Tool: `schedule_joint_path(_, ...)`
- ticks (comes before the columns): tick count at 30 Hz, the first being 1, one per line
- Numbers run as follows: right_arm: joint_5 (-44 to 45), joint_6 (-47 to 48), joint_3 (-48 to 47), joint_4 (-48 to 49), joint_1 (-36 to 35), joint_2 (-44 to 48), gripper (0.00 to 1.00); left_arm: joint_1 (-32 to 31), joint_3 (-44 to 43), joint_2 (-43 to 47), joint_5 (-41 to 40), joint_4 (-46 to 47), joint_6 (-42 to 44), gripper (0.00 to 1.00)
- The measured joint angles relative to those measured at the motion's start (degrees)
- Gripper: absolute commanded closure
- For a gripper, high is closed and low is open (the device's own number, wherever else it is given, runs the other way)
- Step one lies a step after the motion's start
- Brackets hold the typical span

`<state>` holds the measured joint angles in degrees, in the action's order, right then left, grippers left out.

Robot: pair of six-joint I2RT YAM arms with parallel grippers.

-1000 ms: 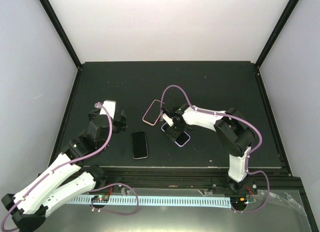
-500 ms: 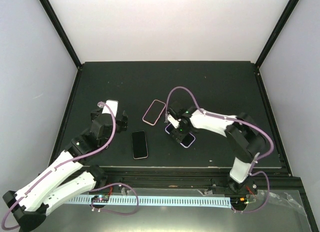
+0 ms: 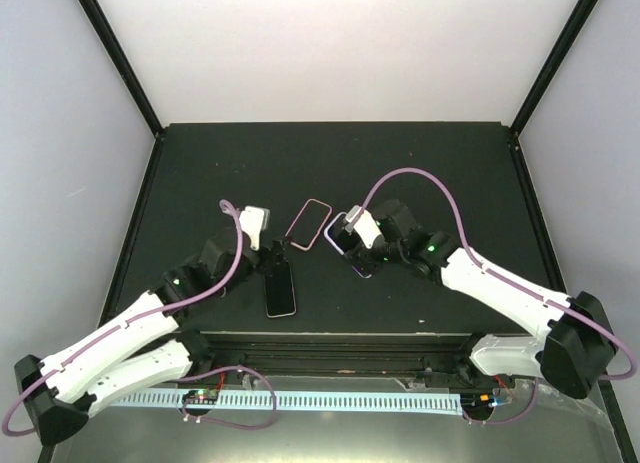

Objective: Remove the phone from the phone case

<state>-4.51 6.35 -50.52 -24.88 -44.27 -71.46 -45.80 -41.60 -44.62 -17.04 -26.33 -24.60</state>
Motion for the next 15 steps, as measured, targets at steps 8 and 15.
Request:
schedule_joint_path(8, -3.6, 0.0, 1.5, 1.8, 0.0, 2.3, 0.43, -8.6, 7.5, -4.5, 3.7, 14.5, -13.0, 0.21)
schedule_joint_path(15, -3.8, -0.8, 1.6, 2.6, 0.0, 2.7, 0.42, -11.0, 6.2, -13.2, 4.5, 20.8, -18.2, 0.20)
